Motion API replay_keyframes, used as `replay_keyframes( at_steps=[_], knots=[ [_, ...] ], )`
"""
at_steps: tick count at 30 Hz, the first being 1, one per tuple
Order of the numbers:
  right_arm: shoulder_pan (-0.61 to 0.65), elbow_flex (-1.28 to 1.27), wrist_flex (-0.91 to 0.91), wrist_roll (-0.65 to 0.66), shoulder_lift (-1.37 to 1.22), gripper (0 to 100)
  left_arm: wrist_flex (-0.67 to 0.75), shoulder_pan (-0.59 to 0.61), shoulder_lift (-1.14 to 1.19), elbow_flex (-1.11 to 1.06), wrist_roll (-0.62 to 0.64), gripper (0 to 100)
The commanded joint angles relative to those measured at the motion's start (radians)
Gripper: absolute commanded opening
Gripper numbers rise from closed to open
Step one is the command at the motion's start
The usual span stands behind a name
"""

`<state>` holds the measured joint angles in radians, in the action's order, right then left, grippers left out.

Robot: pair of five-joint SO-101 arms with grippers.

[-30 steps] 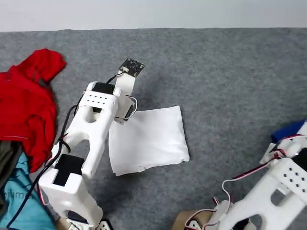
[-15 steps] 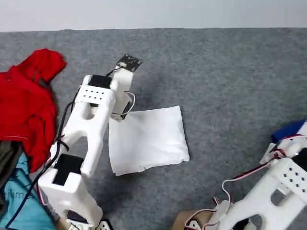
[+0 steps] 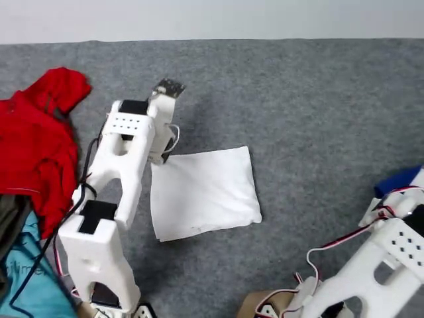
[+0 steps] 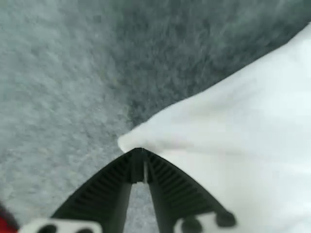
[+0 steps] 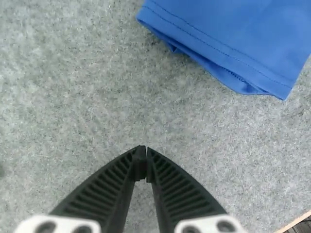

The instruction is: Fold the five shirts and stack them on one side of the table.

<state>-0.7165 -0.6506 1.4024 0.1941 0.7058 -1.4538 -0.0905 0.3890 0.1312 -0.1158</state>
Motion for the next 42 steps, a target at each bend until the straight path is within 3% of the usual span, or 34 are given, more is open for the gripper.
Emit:
replay_keyframes(
  at_steps=[1,12,20,25,31,38,42],
  knots=[
    [0.008,0.003,0.002,-0.003,0.024,0.9,-0.081,-0.028,-0.112,0.087,-0.003,0],
    [0.038,0.008,0.004,-0.009,0.024,0.9,-0.164,-0.018,-0.371,0.094,0.018,0],
    [0.364,0.005,-0.021,-0.011,0.015,0.9,-0.299,0.23,-0.548,0.09,0.072,0],
    [0.561,0.009,-0.068,-0.012,0.013,0.9,-0.299,0.417,-0.654,0.048,0.071,0],
    [0.828,0.005,-0.225,-0.146,-0.056,0.9,-0.295,0.488,-0.769,-0.137,0.008,0],
    [0.955,0.087,-0.449,-0.16,-0.386,0.9,-0.198,0.597,-0.925,-0.338,0.005,0],
    [0.961,0.213,-0.504,-0.157,-0.59,0.9,-0.167,0.617,-1.026,-0.444,-0.068,0]
  ],
)
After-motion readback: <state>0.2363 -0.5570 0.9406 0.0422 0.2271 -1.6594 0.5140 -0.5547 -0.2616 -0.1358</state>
